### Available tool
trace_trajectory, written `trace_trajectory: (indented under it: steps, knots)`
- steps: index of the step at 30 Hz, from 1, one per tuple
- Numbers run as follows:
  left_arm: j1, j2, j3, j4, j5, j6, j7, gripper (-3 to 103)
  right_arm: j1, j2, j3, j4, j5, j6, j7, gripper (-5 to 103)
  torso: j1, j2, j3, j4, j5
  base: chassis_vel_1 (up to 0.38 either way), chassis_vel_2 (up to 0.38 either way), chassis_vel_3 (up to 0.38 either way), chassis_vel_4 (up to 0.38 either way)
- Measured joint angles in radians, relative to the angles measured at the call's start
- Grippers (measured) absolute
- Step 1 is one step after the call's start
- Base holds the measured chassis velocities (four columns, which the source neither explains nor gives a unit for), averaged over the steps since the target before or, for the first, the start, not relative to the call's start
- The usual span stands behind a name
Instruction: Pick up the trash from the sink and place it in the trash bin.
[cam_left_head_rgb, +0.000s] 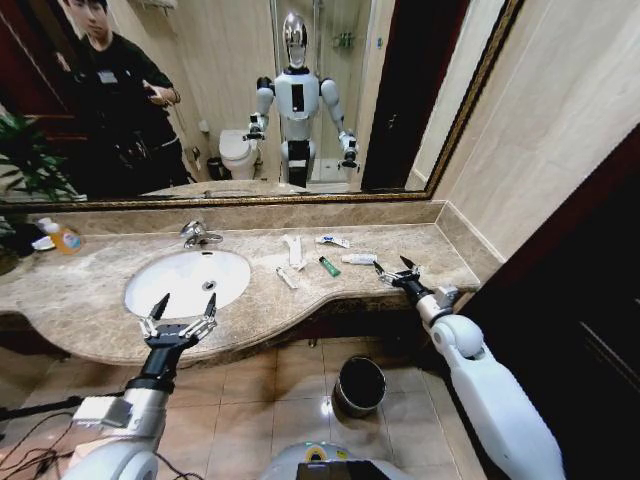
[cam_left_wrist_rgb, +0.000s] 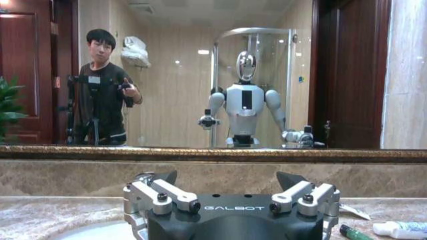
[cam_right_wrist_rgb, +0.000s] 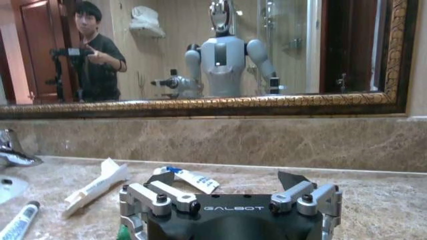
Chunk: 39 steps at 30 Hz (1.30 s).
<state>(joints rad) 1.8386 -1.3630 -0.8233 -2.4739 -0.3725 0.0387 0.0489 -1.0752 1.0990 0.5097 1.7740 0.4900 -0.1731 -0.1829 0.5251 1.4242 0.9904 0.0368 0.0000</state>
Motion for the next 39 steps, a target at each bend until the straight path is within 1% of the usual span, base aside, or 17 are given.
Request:
trace_trajectory:
  steps: [3, 9, 12, 14, 16, 17, 19, 20, 22, 23, 25, 28, 30, 31, 34, 39]
  knots:
    - [0.000, 0.000, 0.000, 0.000, 0.000, 0.000, 0.000, 100, 0.027, 0.003, -0.016, -0.033, -0.026, -0.014, -0.001, 100, 0.000, 0.000, 0.000, -0.0001, 0.0001, 0.000, 0.000, 0.000, 0.000]
    - [0.000, 0.000, 0.000, 0.000, 0.000, 0.000, 0.000, 100, 0.076, 0.004, -0.045, -0.085, -0.036, -0.014, -0.002, 100, 0.000, 0.000, 0.000, 0.0000, 0.0000, 0.000, 0.000, 0.000, 0.000]
    - [0.000, 0.000, 0.000, 0.000, 0.000, 0.000, 0.000, 100, 0.104, 0.002, -0.059, -0.118, -0.038, -0.014, -0.024, 100, 0.000, 0.000, 0.000, 0.0001, 0.0001, 0.000, 0.000, 0.000, 0.000]
    - [0.000, 0.000, 0.000, 0.000, 0.000, 0.000, 0.000, 100, 0.121, 0.001, -0.057, -0.142, -0.038, -0.014, -0.076, 100, 0.000, 0.000, 0.000, 0.0000, 0.0000, 0.000, 0.000, 0.000, 0.000]
    - [0.000, 0.000, 0.000, 0.000, 0.000, 0.000, 0.000, 100, 0.149, 0.002, -0.043, -0.181, -0.037, -0.012, -0.173, 100, 0.000, 0.000, 0.000, -0.0001, 0.0000, 0.000, 0.000, 0.000, 0.000]
    - [0.000, 0.000, 0.000, 0.000, 0.000, 0.000, 0.000, 100, 0.149, 0.002, -0.043, -0.181, -0.037, -0.012, -0.173, 100, 0.000, 0.000, 0.000, -0.0001, 0.0000, 0.000, 0.000, 0.000, 0.000]
    - [0.000, 0.000, 0.000, 0.000, 0.000, 0.000, 0.000, 100, 0.176, 0.003, -0.036, -0.217, -0.035, -0.006, -0.246, 100, 0.000, 0.000, 0.000, 0.0000, 0.0000, 0.000, 0.000, 0.000, 0.000]
    - [0.000, 0.000, 0.000, 0.000, 0.000, 0.000, 0.000, 100, 0.176, 0.003, -0.036, -0.217, -0.035, -0.006, -0.246, 100, 0.000, 0.000, 0.000, 0.0000, 0.0000, 0.000, 0.000, 0.000, 0.000]
    - [0.000, 0.000, 0.000, 0.000, 0.000, 0.000, 0.000, 100, 0.210, 0.003, -0.036, -0.255, -0.041, -0.003, -0.312, 100, 0.000, 0.000, 0.000, 0.0000, 0.0000, 0.000, 0.000, 0.000, 0.000]
    - [0.000, 0.000, 0.000, 0.000, 0.000, 0.000, 0.000, 100, 0.210, 0.003, -0.036, -0.255, -0.041, -0.003, -0.312, 100, 0.000, 0.000, 0.000, 0.0000, 0.0000, 0.000, 0.000, 0.000, 0.000]
    - [0.000, 0.000, 0.000, 0.000, 0.000, 0.000, 0.000, 100, 0.254, 0.003, -0.043, -0.300, -0.064, -0.001, -0.352, 100, 0.000, 0.000, 0.000, 0.0000, 0.0000, 0.000, 0.000, 0.000, 0.000]
    - [0.000, 0.000, 0.000, 0.000, 0.000, 0.000, 0.000, 100, 0.280, 0.003, -0.053, -0.323, -0.073, -0.001, -0.364, 100, 0.000, 0.000, 0.000, 0.0000, 0.0002, 0.000, 0.000, 0.000, 0.000]
    - [0.000, 0.000, 0.000, 0.000, 0.000, 0.000, 0.000, 100, 0.323, 0.001, -0.069, -0.363, -0.084, 0.002, -0.404, 100, 0.000, 0.000, 0.000, 0.0000, 0.0001, 0.000, 0.000, 0.000, 0.000]
    - [0.000, 0.000, 0.000, 0.000, 0.000, 0.000, 0.000, 100, 0.323, 0.001, -0.069, -0.363, -0.084, 0.002, -0.404, 100, 0.000, 0.000, 0.000, 0.0000, 0.0001, 0.000, 0.000, 0.000, 0.000]
    - [0.000, 0.000, 0.000, 0.000, 0.000, 0.000, 0.000, 100, 0.370, -0.001, -0.077, -0.412, -0.155, 0.025, -0.471, 100, 0.000, 0.000, 0.000, 0.0000, 0.0000, 0.000, 0.000, 0.000, 0.000]
    - [0.000, 0.000, 0.000, 0.000, 0.000, 0.000, 0.000, 100, 0.412, -0.013, -0.094, -0.456, -0.210, 0.039, -0.514, 100, 0.000, 0.000, 0.000, 0.0001, 0.0001, 0.000, 0.000, 0.000, 0.000]
